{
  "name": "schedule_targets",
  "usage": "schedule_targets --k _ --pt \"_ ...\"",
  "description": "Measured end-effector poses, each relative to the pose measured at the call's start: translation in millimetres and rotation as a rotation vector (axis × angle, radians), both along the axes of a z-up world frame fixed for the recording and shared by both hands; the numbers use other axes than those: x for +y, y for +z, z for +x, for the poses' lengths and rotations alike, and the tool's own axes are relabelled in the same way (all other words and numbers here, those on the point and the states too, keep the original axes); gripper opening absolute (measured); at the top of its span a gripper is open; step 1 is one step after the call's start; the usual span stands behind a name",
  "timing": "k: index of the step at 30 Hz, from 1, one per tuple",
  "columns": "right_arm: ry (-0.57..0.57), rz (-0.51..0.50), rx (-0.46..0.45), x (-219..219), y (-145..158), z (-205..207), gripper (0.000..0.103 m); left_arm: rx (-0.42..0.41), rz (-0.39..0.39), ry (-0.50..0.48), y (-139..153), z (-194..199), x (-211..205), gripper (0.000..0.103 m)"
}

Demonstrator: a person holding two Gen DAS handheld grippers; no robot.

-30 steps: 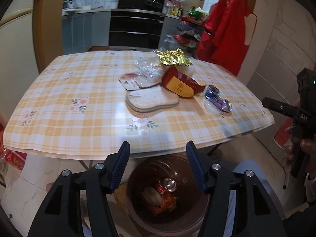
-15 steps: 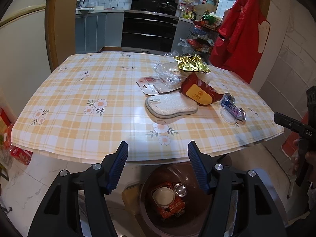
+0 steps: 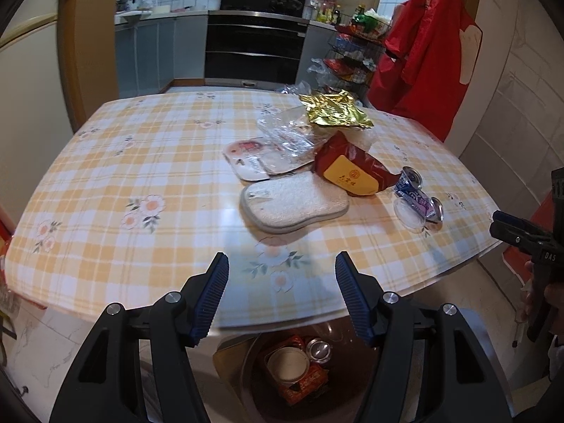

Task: Collect trash
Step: 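Drop the plastic lid into the brown bin by opening the left tool, then reach the left tool to the red snack bag while the right tool approaches the crushed can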

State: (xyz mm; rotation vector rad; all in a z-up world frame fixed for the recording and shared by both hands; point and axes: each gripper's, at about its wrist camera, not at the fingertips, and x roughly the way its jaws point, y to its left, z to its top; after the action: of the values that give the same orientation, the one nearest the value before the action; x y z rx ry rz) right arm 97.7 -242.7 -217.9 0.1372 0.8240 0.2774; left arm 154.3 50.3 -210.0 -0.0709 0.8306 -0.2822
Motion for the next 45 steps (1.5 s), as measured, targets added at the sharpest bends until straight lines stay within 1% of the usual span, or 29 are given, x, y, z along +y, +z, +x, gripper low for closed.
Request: schedule_targets --k 4,7,9,13,15,17,21,23,27,32,36,37,38,39,40,42,45 --pt "-0.018 -0.003 0.017 -9.6 -5.9 9.6 0.097 0.009 0.004 -0.036 -0.3 21.4 -21.6 0.062" --pt "-0.027 -0.019 0.023 -16.4 -11.0 18.7 0.097 0.021 -0.007 -0.064 0.2 40.9 -41.3 0.062" --pt "-0.031 -0.033 0.025 -21.5 -14.8 25.4 0.097 0.035 -0.025 -0.076 -0.7 54.2 -55.1 0.062" --pt "-0.044 -0.039 0.037 -33.9 -23.9 41.2 0.097 0.094 -0.089 -0.082 -8.8 92.8 -89.8 0.062" --pt "-0.051 -0.040 0.045 -40.4 -28.4 49.6 0.097 0.120 -0.117 -0.066 -12.9 108.8 -100.2 0.062" --pt "-0.054 -0.049 0.052 -45.6 -33.1 57.3 0.097 0.161 -0.173 -0.025 -19.7 129.7 -108.1 0.062" --pt "-0.045 -0.084 0.070 -53.5 -44.4 74.4 0.097 0.264 -0.312 0.095 -34.6 161.5 -106.3 0.067" --pt "-0.037 -0.097 0.079 -55.9 -50.6 82.7 0.097 0.295 -0.353 0.138 -41.5 172.2 -105.5 0.069" --pt "-0.025 -0.115 0.095 -56.5 -61.3 95.7 0.097 0.315 -0.372 0.185 -50.2 184.2 -108.4 0.075" --pt "0.005 -0.130 0.102 -47.3 -68.2 114.1 0.097 0.339 -0.384 0.207 -61.2 191.0 -110.0 0.077" --pt "0.035 -0.151 0.093 -34.5 -70.7 134.2 0.097 0.339 -0.391 0.195 -65.8 195.0 -111.3 0.077" --pt "0.038 -0.154 0.093 -32.4 -71.3 139.9 0.097 0.337 -0.391 0.190 -65.9 195.3 -111.0 0.076" --pt "0.039 -0.154 0.092 -31.5 -71.9 144.2 0.097 0.335 -0.390 0.186 -66.4 195.2 -110.0 0.074" --pt "0.040 -0.151 0.091 -30.0 -72.5 150.4 0.097 0.333 -0.389 0.183 -66.6 195.8 -109.1 0.061" --pt "0.040 -0.148 0.092 -29.2 -73.3 156.0 0.097 0.333 -0.387 0.175 -66.7 195.7 -108.2 0.058" --pt "0.038 -0.139 0.105 -26.7 -76.1 167.8 0.097 0.337 -0.393 0.165 -67.2 195.6 -106.5 0.056" --pt "0.039 -0.129 0.128 -22.7 -80.9 181.0 0.097 0.328 -0.381 0.149 -66.3 193.1 -102.9 0.052"
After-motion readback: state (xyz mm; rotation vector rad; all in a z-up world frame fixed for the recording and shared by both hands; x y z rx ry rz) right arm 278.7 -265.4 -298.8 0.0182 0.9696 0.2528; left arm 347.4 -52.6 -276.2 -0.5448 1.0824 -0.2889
